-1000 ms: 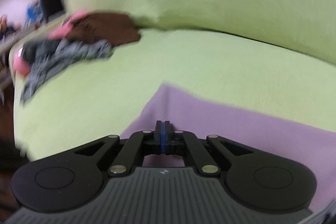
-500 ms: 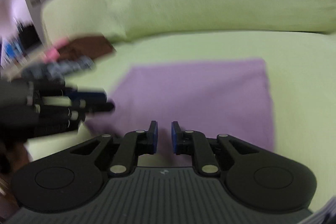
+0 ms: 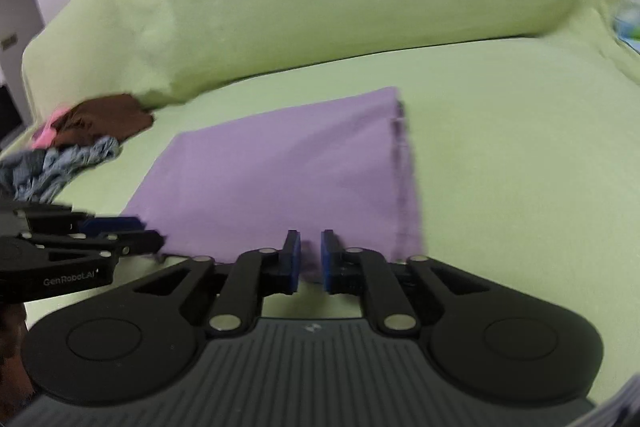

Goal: Fold clothes

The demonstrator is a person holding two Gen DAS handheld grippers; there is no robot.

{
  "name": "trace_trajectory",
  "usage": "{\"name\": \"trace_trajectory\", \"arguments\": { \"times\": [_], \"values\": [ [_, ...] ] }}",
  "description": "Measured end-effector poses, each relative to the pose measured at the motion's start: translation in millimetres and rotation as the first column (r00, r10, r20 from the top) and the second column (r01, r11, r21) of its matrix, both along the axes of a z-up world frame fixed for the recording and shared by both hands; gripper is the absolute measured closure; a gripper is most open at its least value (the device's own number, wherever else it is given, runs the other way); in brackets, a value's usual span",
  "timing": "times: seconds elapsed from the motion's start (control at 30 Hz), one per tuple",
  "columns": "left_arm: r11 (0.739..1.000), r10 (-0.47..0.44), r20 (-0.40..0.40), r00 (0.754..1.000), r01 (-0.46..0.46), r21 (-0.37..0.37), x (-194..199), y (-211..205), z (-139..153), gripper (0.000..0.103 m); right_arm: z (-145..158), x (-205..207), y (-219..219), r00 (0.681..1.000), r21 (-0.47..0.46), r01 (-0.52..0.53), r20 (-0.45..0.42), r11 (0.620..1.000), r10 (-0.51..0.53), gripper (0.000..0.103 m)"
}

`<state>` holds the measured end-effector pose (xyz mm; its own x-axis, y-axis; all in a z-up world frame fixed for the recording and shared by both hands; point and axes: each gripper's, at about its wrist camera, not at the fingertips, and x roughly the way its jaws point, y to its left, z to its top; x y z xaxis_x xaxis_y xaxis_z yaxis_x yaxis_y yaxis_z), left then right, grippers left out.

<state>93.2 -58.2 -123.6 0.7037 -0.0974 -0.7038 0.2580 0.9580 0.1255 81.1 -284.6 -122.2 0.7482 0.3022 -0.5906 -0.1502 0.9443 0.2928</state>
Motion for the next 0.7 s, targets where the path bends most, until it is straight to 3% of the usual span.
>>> {"name": "trace_trajectory", "arguments": {
  "times": [0.07,0.13,0.2,0.27,0.37,0.43,0.5,0.7],
  "values": [
    [1.000,0.029,0.004,1.000,-0.029,0.006,-1.9,-1.8,5.7,0.064,7.5,-9.5,-5.7,0.999,-0.035,0.042,0.009,0.998,-0.042,0.081],
    [0.998,0.065,0.000,0.998,-0.065,0.004,-5.7,-3.2,12.7,0.054,14.7,-17.1,-6.9,0.998,-0.047,0.056,0.024,0.997,-0.055,0.072],
    [0.994,0.110,0.001,0.994,-0.110,-0.009,-15.0,-2.1,22.2,0.052,26.5,-26.9,-6.8,0.996,-0.053,0.068,0.053,0.996,-0.065,0.068],
    [0.989,0.145,-0.011,0.989,-0.145,-0.025,-22.6,1.8,29.2,0.047,38.1,-38.4,-0.1,0.994,-0.053,0.080,0.076,0.995,-0.076,0.055],
    [0.978,0.205,0.007,0.979,-0.205,-0.031,-44.2,12.3,40.1,0.023,51.7,-53.6,11.5,0.991,-0.052,0.088,0.101,0.995,-0.083,0.025],
    [0.971,0.235,0.017,0.972,-0.234,-0.045,-53.8,19.0,43.3,0.021,58.0,-67.7,15.3,0.990,-0.044,0.086,0.119,0.995,-0.081,0.008],
    [0.958,0.280,0.009,0.960,-0.279,-0.069,-63.2,29.4,46.1,0.019,64.8,-86.0,19.6,0.986,-0.018,0.080,0.148,0.997,-0.076,0.001],
    [0.932,0.330,-0.050,0.943,-0.333,-0.144,-72.8,57.7,53.0,0.019,71.2,-107.7,31.1,0.987,-0.039,0.087,0.135,0.995,-0.081,0.001]
  ]
}}
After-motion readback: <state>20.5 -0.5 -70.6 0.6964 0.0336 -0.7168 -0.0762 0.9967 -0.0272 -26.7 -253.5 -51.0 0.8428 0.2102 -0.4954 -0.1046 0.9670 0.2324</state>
